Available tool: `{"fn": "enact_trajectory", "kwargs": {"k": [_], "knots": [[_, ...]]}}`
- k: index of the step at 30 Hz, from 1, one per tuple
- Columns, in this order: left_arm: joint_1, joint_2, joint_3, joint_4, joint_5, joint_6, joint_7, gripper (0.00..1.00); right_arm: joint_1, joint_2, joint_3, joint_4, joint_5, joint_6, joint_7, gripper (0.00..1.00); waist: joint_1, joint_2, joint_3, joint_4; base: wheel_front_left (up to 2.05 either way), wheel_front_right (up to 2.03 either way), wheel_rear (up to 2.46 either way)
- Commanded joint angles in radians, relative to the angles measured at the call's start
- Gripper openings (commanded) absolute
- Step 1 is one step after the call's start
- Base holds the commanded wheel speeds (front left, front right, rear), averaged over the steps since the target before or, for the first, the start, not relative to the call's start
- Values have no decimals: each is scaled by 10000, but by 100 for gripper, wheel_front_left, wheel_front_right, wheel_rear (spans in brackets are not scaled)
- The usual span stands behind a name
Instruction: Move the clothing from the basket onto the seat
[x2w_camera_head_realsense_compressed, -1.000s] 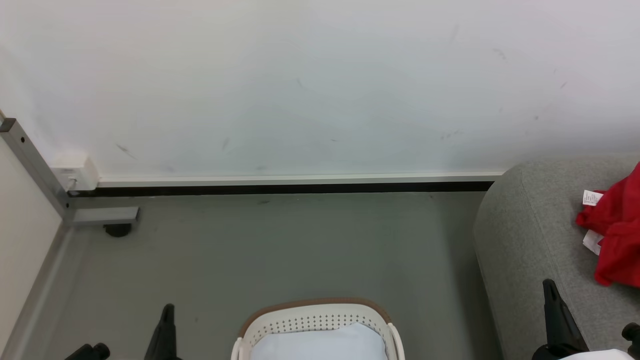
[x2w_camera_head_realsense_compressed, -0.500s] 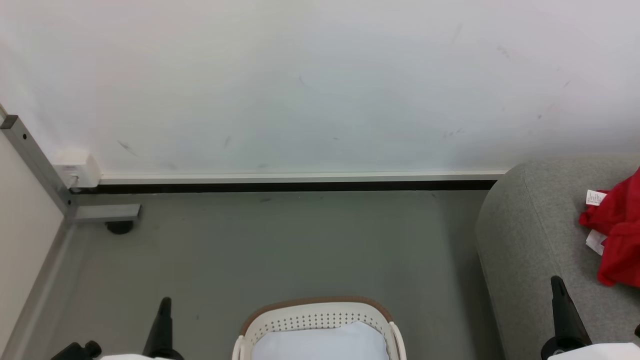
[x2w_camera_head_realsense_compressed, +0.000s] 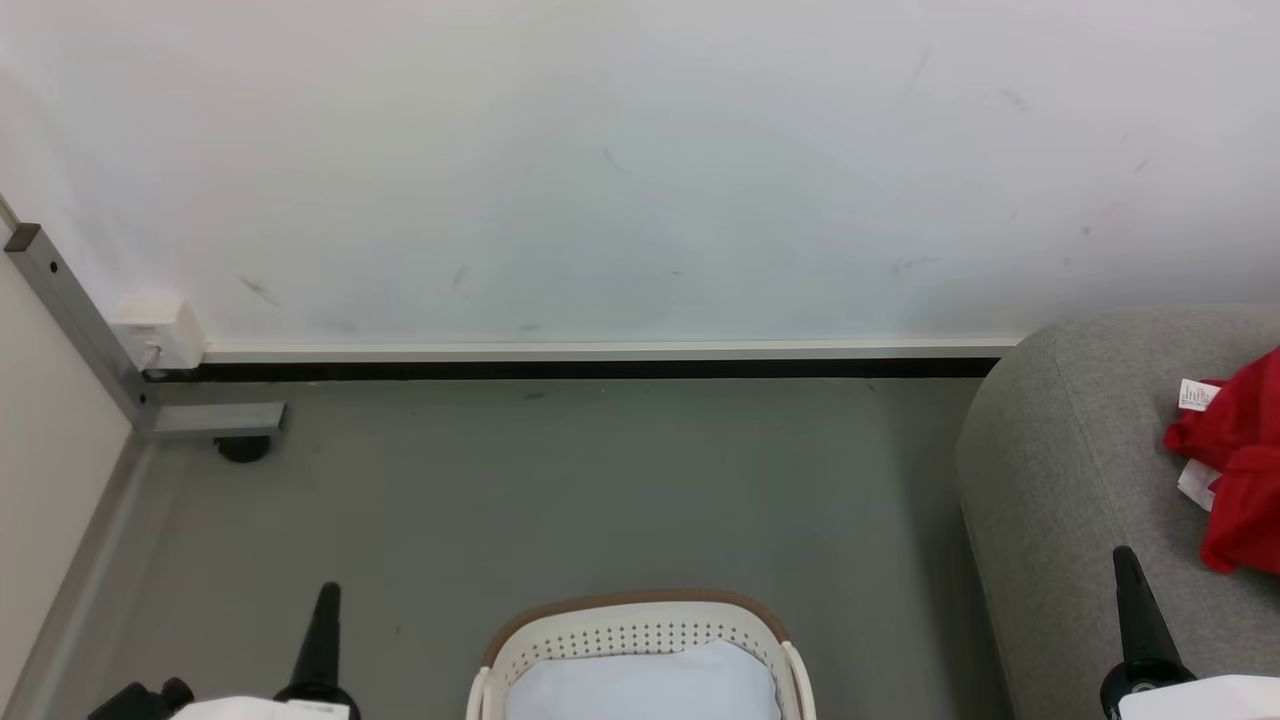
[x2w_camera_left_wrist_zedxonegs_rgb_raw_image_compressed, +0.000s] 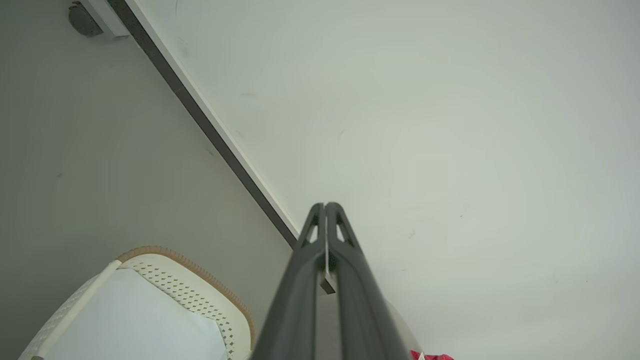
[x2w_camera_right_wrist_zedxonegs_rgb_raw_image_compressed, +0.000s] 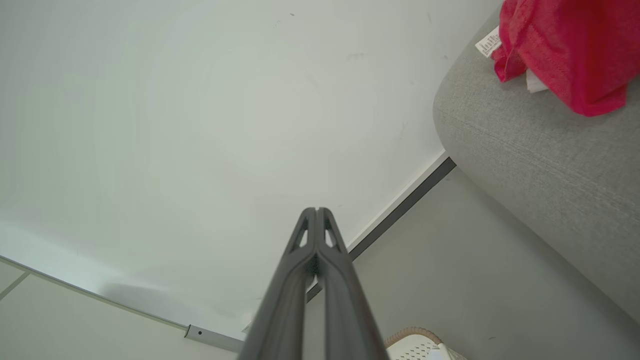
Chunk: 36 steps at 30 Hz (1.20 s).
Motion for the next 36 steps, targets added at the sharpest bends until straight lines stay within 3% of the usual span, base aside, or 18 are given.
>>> {"fn": "enact_trajectory", "kwargs": {"k": [1,36], "knots": [[-205,83,71,-142,-360,-41,78,0,-204,-2,-94,-58,340,-10,96,0,0,0,8,10,0,0,0],[-445,106,315,-259,-3353,-87,915,0,-452,103,-610,140,3190,-16,931,0,0,0,140,157,0,0,0]]}}
